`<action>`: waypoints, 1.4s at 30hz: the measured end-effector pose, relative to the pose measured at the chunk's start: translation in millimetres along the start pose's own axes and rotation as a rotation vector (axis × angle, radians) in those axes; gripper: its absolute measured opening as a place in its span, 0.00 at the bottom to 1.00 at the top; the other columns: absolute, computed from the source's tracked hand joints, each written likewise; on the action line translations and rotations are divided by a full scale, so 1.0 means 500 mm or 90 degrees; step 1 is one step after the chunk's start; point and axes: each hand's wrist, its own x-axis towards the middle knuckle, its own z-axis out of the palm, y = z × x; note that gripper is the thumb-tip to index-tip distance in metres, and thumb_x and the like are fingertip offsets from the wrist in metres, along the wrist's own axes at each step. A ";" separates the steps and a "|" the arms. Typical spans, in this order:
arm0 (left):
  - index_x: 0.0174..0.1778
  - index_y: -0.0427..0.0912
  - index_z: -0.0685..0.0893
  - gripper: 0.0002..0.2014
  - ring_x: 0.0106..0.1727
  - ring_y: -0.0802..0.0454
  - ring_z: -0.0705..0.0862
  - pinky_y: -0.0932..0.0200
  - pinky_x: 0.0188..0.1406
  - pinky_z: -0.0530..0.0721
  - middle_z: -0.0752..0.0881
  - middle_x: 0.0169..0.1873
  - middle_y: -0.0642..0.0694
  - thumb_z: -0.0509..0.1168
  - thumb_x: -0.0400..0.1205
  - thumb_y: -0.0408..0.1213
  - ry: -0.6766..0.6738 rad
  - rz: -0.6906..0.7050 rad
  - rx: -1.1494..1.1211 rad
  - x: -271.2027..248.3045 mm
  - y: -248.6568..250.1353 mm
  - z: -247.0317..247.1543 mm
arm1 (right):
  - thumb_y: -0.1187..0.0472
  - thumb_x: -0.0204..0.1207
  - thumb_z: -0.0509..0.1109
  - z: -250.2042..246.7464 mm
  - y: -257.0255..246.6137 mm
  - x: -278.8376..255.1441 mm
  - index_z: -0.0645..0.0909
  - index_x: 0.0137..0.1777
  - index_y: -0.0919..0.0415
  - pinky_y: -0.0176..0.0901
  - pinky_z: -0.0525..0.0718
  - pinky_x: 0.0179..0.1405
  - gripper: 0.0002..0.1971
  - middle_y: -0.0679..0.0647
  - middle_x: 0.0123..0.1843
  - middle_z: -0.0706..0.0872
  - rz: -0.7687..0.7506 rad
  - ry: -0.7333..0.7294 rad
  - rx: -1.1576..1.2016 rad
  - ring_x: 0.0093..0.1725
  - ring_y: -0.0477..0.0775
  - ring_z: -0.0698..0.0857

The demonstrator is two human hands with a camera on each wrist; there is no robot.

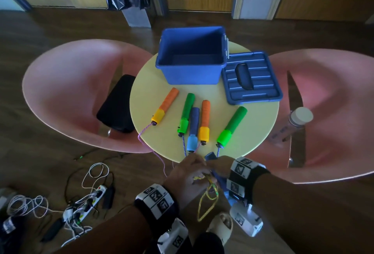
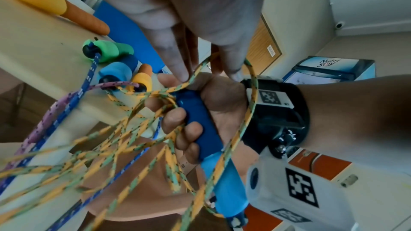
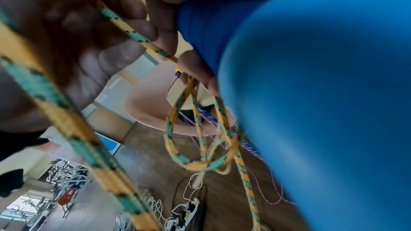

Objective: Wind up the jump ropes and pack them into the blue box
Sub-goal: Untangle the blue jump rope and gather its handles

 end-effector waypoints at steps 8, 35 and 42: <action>0.46 0.43 0.91 0.05 0.44 0.58 0.83 0.71 0.44 0.81 0.78 0.44 0.48 0.73 0.76 0.36 -0.051 -0.050 -0.046 0.048 0.016 0.011 | 0.65 0.85 0.59 -0.012 -0.011 0.004 0.65 0.29 0.60 0.41 0.66 0.37 0.20 0.54 0.30 0.66 -0.021 0.044 -0.178 0.41 0.56 0.80; 0.46 0.49 0.76 0.13 0.48 0.40 0.83 0.45 0.46 0.83 0.76 0.47 0.48 0.55 0.83 0.54 -0.008 -0.426 0.353 0.117 -0.083 -0.029 | 0.50 0.75 0.63 -0.007 -0.029 -0.041 0.69 0.28 0.56 0.43 0.75 0.33 0.16 0.51 0.28 0.76 -0.246 0.058 -0.413 0.31 0.53 0.75; 0.49 0.43 0.80 0.13 0.49 0.38 0.84 0.48 0.49 0.83 0.81 0.51 0.43 0.56 0.85 0.48 -0.024 -0.475 0.361 0.154 -0.130 -0.044 | 0.50 0.72 0.69 -0.006 0.005 -0.108 0.82 0.42 0.51 0.43 0.83 0.42 0.06 0.47 0.39 0.85 -0.263 0.021 -0.347 0.43 0.49 0.85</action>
